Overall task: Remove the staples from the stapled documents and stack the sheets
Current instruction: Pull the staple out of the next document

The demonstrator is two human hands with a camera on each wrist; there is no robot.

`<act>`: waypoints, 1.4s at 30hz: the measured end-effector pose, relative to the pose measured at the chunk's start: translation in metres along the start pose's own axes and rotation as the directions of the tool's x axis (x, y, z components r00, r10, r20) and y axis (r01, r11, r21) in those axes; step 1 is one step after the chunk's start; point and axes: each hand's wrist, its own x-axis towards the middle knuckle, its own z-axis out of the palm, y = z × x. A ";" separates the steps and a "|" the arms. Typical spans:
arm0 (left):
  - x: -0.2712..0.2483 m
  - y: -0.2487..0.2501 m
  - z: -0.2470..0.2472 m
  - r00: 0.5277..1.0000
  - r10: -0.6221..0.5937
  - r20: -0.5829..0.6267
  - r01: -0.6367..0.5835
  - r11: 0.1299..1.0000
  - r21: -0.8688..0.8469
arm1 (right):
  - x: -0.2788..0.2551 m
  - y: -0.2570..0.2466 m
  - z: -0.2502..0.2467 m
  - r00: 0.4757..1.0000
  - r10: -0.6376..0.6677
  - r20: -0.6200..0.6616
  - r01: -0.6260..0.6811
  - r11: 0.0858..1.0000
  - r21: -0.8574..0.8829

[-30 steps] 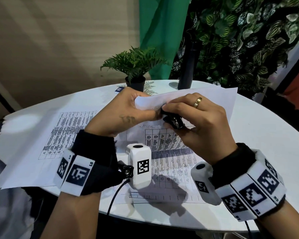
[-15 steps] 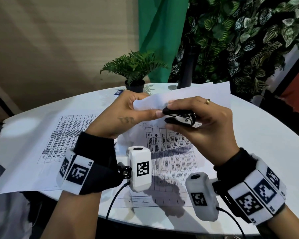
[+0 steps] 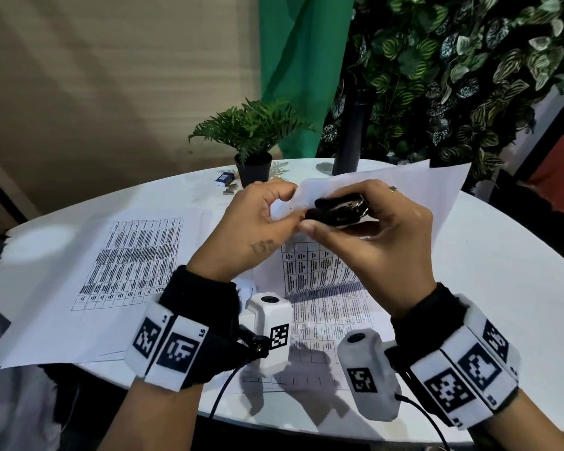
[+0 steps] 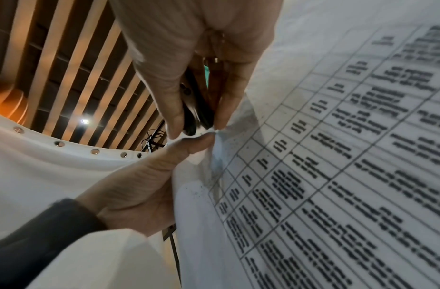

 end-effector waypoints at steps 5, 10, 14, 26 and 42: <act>0.004 0.004 -0.005 0.999 -0.040 0.000 0.040 0.998 -0.057 | -0.005 0.004 -0.005 0.998 0.056 -0.002 -0.056 0.996 -0.074; 0.008 0.003 -0.008 0.994 -0.096 -0.050 0.092 0.993 -0.075 | -0.019 0.020 -0.023 0.970 0.242 0.035 -0.226 0.942 -0.250; 0.009 -0.004 -0.008 0.981 -0.168 -0.095 0.161 0.984 -0.076 | -0.027 0.032 -0.032 0.922 0.372 0.106 -0.310 0.876 -0.370; 0.007 0.005 -0.019 0.984 -0.166 -0.056 0.158 0.979 -0.128 | -0.010 0.054 -0.064 0.785 0.542 0.299 -0.619 0.694 0.367; 0.017 0.023 -0.030 0.994 0.011 -0.109 0.037 0.902 0.430 | -0.014 0.046 -0.064 0.803 0.524 0.283 -0.594 0.664 0.454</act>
